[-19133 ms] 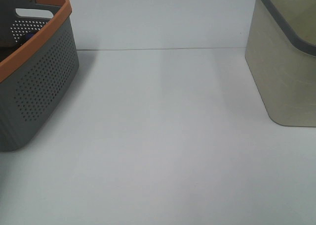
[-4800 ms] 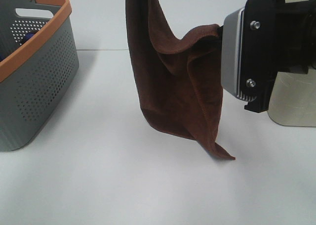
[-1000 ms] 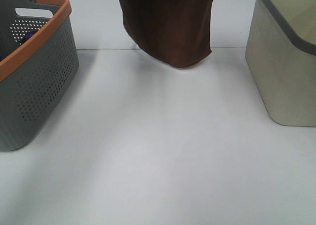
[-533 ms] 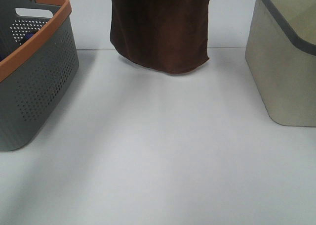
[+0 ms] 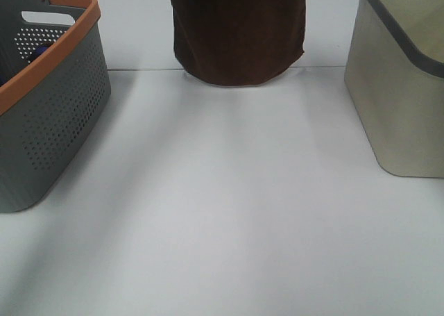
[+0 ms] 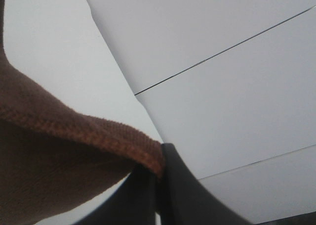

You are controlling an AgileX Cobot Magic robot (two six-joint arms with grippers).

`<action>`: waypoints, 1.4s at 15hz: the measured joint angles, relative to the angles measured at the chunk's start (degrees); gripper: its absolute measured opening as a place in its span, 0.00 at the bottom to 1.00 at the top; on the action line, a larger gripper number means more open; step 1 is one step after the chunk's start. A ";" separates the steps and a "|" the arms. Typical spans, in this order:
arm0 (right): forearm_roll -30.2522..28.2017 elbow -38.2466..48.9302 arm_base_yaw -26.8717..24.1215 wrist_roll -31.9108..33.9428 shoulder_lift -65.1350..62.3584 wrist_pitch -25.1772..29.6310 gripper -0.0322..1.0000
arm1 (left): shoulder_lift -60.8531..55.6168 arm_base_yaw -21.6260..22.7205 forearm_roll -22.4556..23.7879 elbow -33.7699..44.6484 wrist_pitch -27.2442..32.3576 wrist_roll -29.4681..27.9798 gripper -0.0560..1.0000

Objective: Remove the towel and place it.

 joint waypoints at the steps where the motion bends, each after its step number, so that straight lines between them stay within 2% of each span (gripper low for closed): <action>1: 0.46 0.00 0.00 0.00 0.46 0.23 0.05 | 0.29 0.00 0.00 0.00 0.23 0.00 0.05; 2: 1.60 0.06 0.00 0.17 1.09 1.15 0.05 | 0.97 -0.17 -0.17 0.00 1.60 0.00 0.05; 4: 5.50 0.06 0.00 3.09 1.60 6.02 0.05 | 1.72 -1.15 -2.23 0.00 8.88 0.86 0.05; 5: 7.85 0.06 0.29 4.64 1.60 11.29 0.05 | 1.72 -1.95 -3.90 0.00 13.46 2.92 0.05; 7: 13.64 0.06 1.78 4.41 1.09 22.35 0.05 | 1.72 -3.67 -11.23 0.00 24.24 11.12 0.05; 8: 24.12 0.06 3.90 -2.46 0.92 32.03 0.05 | 1.72 -4.30 -20.97 0.00 36.55 19.19 0.05; 9: 31.57 0.06 4.58 -7.33 0.92 36.15 0.05 | 1.72 -4.24 -24.52 0.00 41.88 21.49 0.05; 10: 40.11 0.06 4.98 -12.55 0.92 40.51 0.05 | 1.72 -4.13 -26.53 0.00 46.87 23.38 0.05; 11: 47.56 0.06 5.04 -17.65 0.92 45.72 0.05 | 1.72 -4.07 -27.16 0.00 48.99 24.12 0.05; 12: 50.02 0.06 5.04 -19.54 0.92 47.96 0.05 | 1.72 -4.07 -28.19 0.00 52.65 25.55 0.05; 13: 54.14 0.06 5.04 -21.43 0.92 53.17 0.05 | 1.72 -4.07 -29.56 0.00 56.04 26.81 0.05; 15: 57.93 0.06 5.04 -20.97 0.92 61.31 0.05 | 1.72 -4.07 -33.29 0.00 61.59 28.59 0.05; 18: 58.27 0.06 5.04 -14.55 0.92 70.82 0.05 | 1.55 -4.07 -37.13 0.46 63.03 29.34 0.05; 21: 58.84 0.34 5.04 -11.69 0.86 71.79 0.05 | 1.09 -4.18 -40.68 5.10 63.03 29.34 0.05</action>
